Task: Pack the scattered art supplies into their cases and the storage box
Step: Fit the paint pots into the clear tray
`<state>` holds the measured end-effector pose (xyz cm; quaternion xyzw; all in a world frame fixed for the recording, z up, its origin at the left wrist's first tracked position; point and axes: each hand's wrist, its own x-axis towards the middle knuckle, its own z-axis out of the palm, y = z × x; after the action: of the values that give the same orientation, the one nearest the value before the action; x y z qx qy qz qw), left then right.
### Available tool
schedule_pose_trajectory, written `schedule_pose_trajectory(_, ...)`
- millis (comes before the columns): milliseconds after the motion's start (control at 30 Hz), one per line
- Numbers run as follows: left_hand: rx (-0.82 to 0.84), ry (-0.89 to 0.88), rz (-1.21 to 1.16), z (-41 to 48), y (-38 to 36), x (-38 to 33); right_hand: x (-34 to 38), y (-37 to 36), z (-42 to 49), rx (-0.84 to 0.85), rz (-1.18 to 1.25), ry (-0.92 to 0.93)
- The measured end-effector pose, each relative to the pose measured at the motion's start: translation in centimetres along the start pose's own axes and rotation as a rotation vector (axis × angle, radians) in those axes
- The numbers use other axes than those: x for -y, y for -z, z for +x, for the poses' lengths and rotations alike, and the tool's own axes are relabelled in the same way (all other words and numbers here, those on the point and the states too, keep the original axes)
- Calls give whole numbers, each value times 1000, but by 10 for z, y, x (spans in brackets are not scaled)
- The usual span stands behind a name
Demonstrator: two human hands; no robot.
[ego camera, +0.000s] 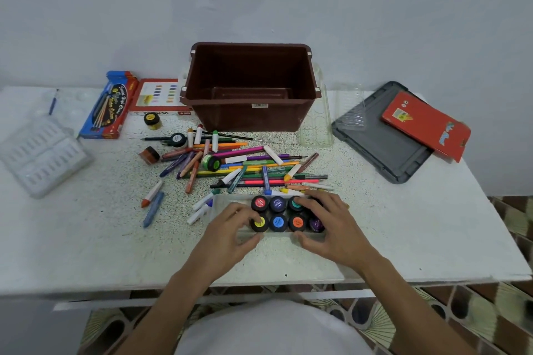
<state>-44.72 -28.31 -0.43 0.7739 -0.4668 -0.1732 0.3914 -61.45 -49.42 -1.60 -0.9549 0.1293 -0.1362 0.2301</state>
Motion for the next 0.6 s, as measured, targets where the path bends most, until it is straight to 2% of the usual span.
schedule_pose_trajectory(333,-38,44,114,12,18,-4,1,0,-1,-5,16,-13)
schedule_pose_trajectory(500,-268,-44,355,48,39,21,2,-1,-1,-9,14,-8)
schedule_pose_trajectory(600,-243,-31,547,71,57,43,1,-1,-1,-11,20,-10)
